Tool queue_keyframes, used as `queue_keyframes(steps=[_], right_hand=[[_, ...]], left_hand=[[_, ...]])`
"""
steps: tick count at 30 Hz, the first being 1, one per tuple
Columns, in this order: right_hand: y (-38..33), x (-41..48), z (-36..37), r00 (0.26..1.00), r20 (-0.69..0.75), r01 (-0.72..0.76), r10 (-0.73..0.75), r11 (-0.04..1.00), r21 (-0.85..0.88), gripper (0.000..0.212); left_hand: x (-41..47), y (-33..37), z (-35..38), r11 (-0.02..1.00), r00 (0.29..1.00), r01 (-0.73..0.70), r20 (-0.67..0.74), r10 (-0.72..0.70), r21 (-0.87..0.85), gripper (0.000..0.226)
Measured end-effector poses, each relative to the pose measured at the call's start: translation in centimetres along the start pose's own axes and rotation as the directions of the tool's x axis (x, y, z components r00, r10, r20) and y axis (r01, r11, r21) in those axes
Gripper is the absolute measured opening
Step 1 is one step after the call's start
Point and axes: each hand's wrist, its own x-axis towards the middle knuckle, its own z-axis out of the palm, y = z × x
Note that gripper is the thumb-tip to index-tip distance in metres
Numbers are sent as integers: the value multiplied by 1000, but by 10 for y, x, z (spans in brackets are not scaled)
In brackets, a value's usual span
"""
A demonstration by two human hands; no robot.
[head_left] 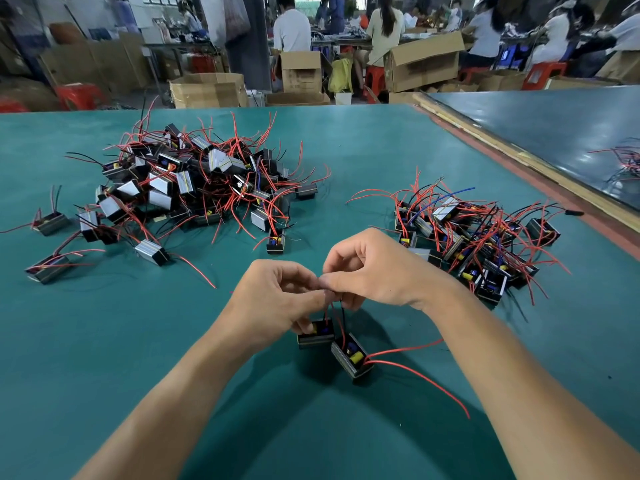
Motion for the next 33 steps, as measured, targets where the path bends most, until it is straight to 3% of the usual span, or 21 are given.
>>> queue_keyframes(steps=[5, 13, 18, 33], right_hand=[[0, 0, -1, 1000, -19, 19, -19, 1000, 7, 14], [-5, -2, -5, 999, -15, 30, -30, 999, 16, 20], [-5, -4, -7, 999, 15, 37, -36, 997, -63, 20], [0, -2, -11, 977, 111, 189, -181, 979, -72, 21]], left_hand=[[-1, 0, 1, 1000, 1000, -6, 20, 7, -14, 15], [0, 1, 0, 1000, 999, -25, 22, 24, 18, 7], [0, 2, 0, 999, 1000, -20, 22, 19, 36, 8], [-1, -2, -8, 992, 991, -64, 124, 50, 111, 10]])
